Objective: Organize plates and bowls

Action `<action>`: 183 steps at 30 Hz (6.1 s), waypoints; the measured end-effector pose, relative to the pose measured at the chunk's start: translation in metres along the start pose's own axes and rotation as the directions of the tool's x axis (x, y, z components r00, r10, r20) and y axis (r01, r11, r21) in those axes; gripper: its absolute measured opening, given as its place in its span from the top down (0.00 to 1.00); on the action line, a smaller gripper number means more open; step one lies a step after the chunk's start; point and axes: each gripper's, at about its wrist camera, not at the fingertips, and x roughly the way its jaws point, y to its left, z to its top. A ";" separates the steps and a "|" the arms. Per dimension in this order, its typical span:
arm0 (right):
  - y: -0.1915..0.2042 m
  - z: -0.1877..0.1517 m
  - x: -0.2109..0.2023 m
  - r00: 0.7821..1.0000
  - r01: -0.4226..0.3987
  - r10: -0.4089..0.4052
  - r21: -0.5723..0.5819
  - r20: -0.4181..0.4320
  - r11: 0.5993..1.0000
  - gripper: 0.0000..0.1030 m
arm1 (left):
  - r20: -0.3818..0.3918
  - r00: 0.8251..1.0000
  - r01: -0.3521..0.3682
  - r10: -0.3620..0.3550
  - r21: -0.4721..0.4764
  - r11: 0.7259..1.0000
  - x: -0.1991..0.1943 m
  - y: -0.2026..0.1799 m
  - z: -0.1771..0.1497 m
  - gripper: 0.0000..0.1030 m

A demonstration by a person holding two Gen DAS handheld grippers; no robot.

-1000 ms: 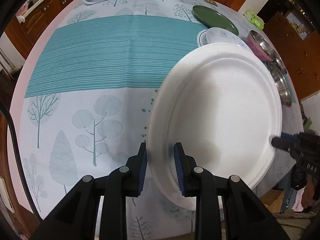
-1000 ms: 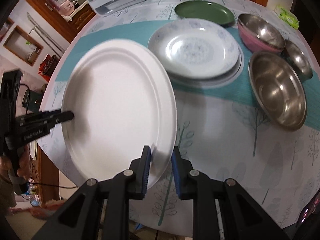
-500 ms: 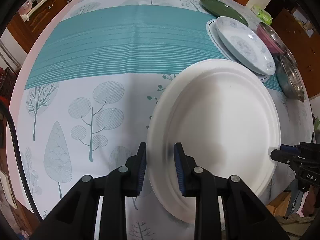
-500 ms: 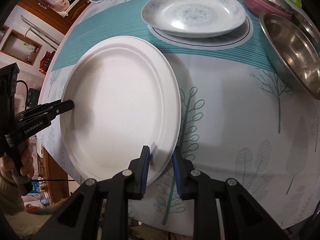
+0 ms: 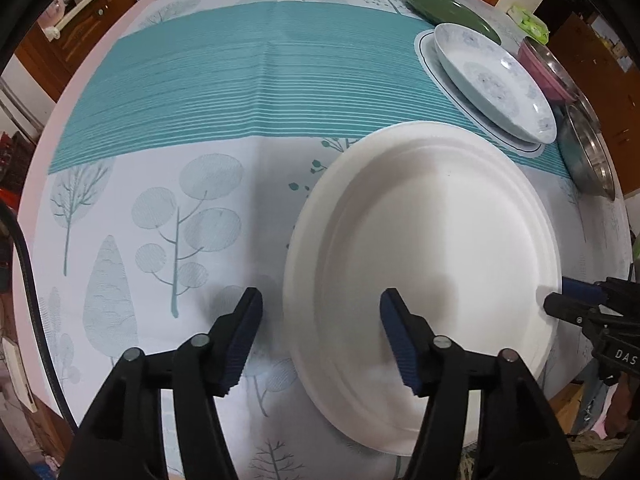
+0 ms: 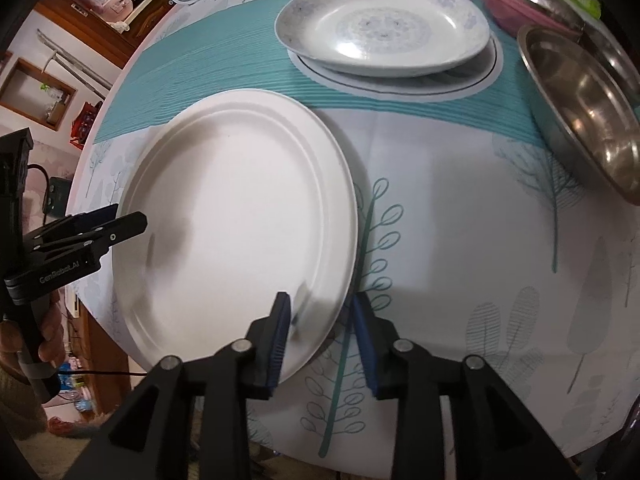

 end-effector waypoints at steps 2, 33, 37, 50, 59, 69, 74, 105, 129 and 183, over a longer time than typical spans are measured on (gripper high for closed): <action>-0.002 0.000 -0.003 1.000 0.000 0.000 0.001 0.006 1.000 0.61 | 0.001 1.000 -0.003 0.003 -0.006 1.000 0.000 -0.005 0.003 0.38; -0.046 0.063 -0.101 0.976 -0.026 0.011 0.065 0.216 0.998 0.61 | 0.206 0.978 0.014 -0.042 0.137 0.990 -0.107 -0.086 0.108 0.36; -0.062 0.097 -0.110 0.971 -0.045 0.018 0.105 0.239 0.994 0.61 | 0.219 0.975 0.005 -0.040 0.161 0.987 -0.101 -0.095 0.136 0.36; -0.107 0.186 -0.062 0.992 -0.070 0.047 0.206 0.117 0.976 0.61 | 0.023 0.992 0.116 -0.120 0.135 0.984 -0.010 -0.104 0.201 0.36; -0.119 0.200 -0.040 0.998 -0.018 0.005 0.230 0.058 0.973 0.61 | -0.018 0.992 0.124 -0.123 0.112 0.986 0.025 -0.106 0.218 0.36; -0.120 0.210 -0.028 0.999 0.006 -0.014 0.211 0.036 0.978 0.61 | -0.039 0.992 0.121 -0.117 0.107 0.987 0.045 -0.110 0.226 0.36; -0.122 0.211 -0.020 0.999 0.020 -0.025 0.205 0.022 0.979 0.61 | -0.048 0.992 0.125 -0.121 0.109 0.986 0.053 -0.112 0.228 0.36; -0.101 0.214 -0.004 0.994 0.108 -0.105 0.143 -0.027 0.984 0.90 | -0.108 0.971 0.217 -0.212 0.033 0.976 0.068 -0.095 0.221 0.89; -0.031 0.112 -0.052 0.994 -0.075 0.079 0.056 -0.076 0.996 0.90 | -0.039 0.981 0.189 -0.188 0.017 0.982 -0.056 -0.046 0.095 0.89; 0.021 0.051 -0.042 0.999 -0.008 0.000 -0.177 -0.045 0.984 0.63 | 0.081 0.992 0.102 -0.099 -0.043 0.994 -0.095 -0.047 0.041 0.31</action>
